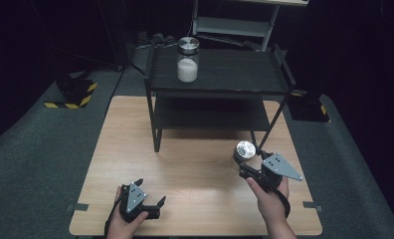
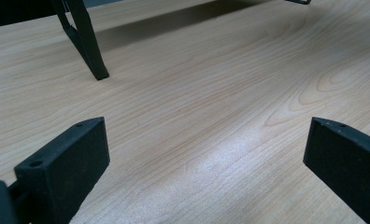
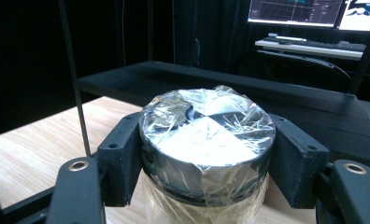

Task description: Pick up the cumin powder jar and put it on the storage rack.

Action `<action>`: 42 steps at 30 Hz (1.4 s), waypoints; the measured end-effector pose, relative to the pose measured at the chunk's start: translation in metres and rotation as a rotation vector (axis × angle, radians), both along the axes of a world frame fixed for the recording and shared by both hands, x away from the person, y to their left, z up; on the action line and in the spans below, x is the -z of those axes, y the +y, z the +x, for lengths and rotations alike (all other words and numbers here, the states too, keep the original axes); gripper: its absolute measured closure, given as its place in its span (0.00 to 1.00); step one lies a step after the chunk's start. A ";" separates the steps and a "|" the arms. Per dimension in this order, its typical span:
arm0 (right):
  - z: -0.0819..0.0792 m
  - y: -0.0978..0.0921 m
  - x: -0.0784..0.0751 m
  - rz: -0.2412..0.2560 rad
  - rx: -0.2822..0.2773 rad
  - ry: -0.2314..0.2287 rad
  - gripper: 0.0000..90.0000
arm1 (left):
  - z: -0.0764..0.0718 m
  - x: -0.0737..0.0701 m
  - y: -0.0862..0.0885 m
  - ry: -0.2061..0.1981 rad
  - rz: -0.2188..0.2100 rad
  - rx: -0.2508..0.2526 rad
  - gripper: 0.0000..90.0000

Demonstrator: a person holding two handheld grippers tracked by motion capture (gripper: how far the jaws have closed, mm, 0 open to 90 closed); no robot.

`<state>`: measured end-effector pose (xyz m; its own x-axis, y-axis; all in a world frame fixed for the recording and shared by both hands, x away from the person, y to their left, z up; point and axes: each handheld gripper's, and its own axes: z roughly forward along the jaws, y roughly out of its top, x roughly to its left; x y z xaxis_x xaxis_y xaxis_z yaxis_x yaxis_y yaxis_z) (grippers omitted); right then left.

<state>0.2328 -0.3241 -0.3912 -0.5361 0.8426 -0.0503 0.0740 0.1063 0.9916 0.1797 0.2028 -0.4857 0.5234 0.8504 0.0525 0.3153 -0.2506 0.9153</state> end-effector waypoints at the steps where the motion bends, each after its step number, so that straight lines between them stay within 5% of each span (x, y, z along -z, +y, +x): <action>1: 0.000 0.000 -0.002 0.001 0.001 -0.003 0.38 | 0.000 0.000 0.000 0.000 0.000 0.000 0.01; 42: 0.007 -0.009 -0.103 0.018 0.014 -0.103 0.39 | -0.001 0.001 0.001 -0.001 -0.006 0.007 0.01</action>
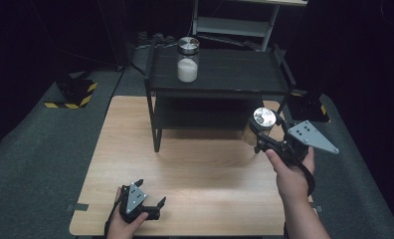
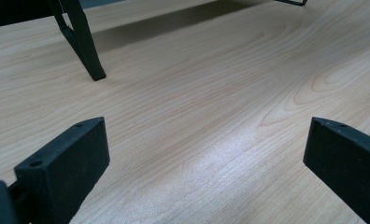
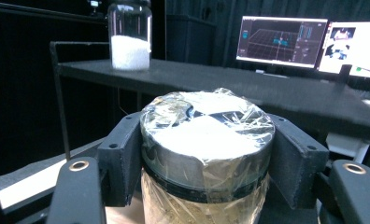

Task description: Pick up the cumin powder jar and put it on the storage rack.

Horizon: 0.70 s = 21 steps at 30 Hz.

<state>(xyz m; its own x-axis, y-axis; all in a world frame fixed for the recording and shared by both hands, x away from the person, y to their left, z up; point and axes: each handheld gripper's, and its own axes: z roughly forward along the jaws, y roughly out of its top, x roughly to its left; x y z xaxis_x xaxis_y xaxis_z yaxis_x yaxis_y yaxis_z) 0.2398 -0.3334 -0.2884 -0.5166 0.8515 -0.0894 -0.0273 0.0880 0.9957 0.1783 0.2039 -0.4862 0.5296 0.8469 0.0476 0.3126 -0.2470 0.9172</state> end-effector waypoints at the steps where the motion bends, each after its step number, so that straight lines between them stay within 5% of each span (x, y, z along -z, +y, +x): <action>1: 0.001 0.001 -0.004 -0.005 0.001 -0.005 0.38 | 0.000 0.000 0.000 -0.001 -0.001 0.000 0.01; 21: 0.034 0.012 -0.057 0.021 0.038 -0.039 0.39 | 0.001 0.001 0.002 0.003 -0.012 0.008 0.01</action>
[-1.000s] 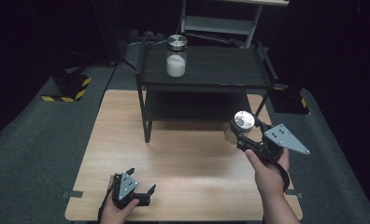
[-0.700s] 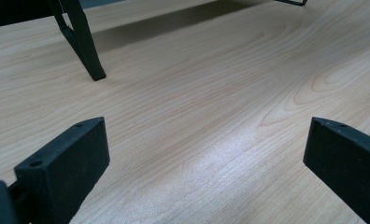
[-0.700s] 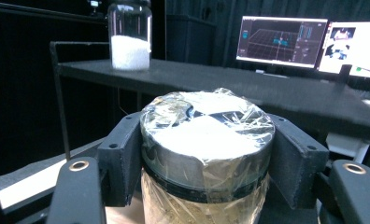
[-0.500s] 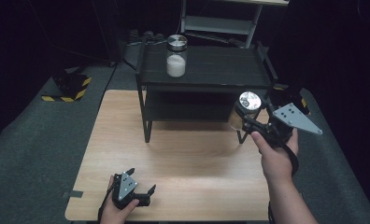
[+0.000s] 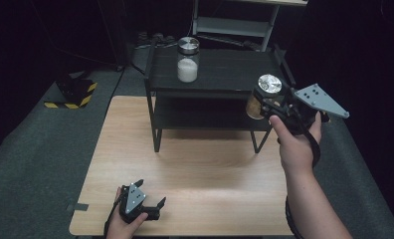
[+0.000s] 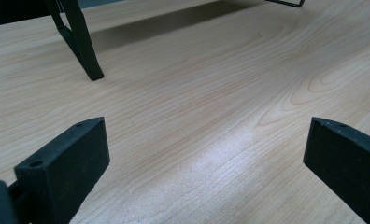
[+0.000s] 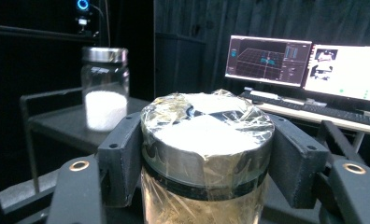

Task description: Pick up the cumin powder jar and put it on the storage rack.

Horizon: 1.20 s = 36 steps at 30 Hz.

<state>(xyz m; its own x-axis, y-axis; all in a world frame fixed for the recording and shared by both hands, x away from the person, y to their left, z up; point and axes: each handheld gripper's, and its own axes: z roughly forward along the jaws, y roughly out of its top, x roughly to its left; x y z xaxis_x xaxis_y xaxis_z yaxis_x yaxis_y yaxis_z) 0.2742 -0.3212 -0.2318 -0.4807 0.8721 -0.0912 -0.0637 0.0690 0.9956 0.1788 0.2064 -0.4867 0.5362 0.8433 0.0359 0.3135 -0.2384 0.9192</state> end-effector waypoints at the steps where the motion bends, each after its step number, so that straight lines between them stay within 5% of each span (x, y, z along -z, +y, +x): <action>1: 0.003 0.000 -0.002 0.003 0.003 -0.001 0.39 | 0.000 0.000 0.000 0.001 -0.001 0.000 0.01; 11: 0.023 0.013 -0.020 -0.014 0.044 -0.014 0.39 | 0.000 0.000 0.001 0.003 -0.003 0.002 0.01; 36: 0.088 0.039 -0.036 0.007 0.083 0.065 0.39 | 0.001 0.002 0.005 0.008 -0.040 0.000 0.01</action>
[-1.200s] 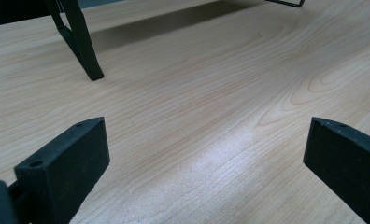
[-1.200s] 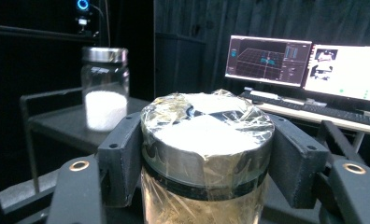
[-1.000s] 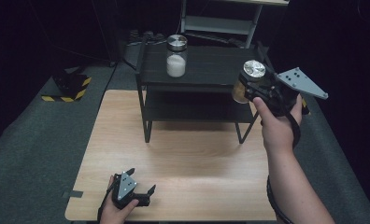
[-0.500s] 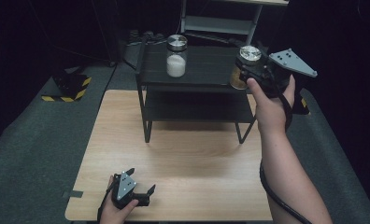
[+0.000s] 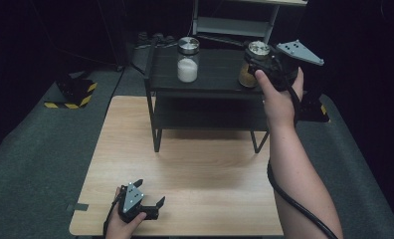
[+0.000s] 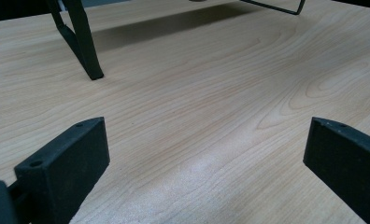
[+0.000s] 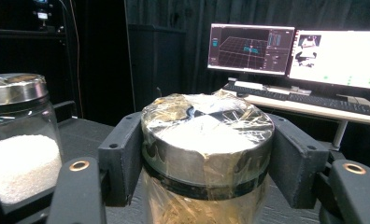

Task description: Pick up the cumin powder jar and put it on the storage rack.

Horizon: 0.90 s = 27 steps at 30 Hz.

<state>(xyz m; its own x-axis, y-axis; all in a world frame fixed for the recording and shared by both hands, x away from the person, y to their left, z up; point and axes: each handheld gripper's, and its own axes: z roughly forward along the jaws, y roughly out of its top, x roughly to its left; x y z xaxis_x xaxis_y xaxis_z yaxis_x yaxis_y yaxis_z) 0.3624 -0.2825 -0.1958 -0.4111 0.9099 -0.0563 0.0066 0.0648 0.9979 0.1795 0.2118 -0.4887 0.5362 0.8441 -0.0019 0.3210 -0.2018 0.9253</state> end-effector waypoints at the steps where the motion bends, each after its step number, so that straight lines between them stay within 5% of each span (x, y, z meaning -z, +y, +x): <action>1: 0.001 0.001 0.000 -0.005 0.001 0.001 0.39 | 0.000 0.000 0.000 -0.001 0.001 0.001 0.01; 27: 0.014 0.003 0.014 0.021 0.005 -0.020 0.38 | 0.000 0.000 0.000 0.000 0.002 0.001 0.01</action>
<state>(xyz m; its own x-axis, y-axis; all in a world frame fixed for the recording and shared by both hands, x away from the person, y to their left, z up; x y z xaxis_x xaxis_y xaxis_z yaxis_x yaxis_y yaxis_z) 0.3762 -0.2793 -0.2097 -0.4052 0.9131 -0.0453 -0.0133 0.0436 0.9990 0.1793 0.2118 -0.4885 0.5372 0.8434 0.0003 0.3204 -0.2044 0.9250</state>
